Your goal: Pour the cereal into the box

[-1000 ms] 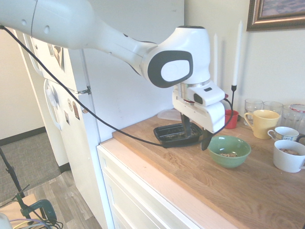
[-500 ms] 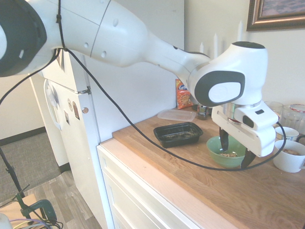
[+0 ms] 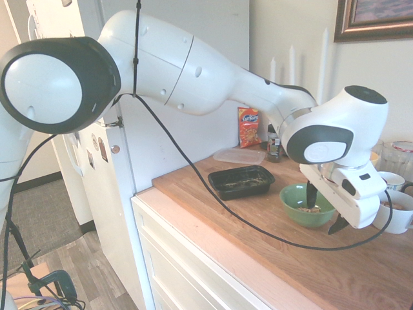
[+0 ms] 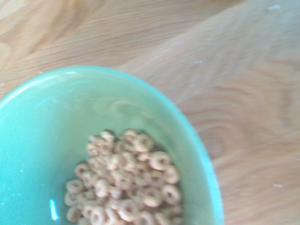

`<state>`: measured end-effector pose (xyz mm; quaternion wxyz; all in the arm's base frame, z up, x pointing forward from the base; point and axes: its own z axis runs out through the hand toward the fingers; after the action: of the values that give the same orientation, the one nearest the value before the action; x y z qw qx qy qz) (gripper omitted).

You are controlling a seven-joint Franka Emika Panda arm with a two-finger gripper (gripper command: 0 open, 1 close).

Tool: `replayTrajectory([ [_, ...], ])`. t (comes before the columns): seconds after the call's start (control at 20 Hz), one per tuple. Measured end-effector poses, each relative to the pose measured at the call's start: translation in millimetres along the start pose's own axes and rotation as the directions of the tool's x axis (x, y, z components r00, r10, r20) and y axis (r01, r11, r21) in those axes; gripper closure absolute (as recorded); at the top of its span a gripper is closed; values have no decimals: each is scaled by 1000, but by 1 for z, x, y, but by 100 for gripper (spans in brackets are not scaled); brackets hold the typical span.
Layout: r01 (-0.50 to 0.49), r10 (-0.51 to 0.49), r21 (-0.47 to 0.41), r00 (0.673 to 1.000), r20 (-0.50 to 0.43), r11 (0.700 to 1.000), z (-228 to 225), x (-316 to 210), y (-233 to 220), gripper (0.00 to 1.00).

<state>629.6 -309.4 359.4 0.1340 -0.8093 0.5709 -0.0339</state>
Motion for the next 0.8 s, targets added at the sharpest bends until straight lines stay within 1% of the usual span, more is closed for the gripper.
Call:
replayTrajectory([
  [0.05,2,-1,-4,1000,5,1000,5,0,0,0],
  [0.1,4,-4,-7,1000,9,1000,9,-1,-1,100],
  [0.8,25,-23,-36,999,44,999,28,-16,-6,100],
])
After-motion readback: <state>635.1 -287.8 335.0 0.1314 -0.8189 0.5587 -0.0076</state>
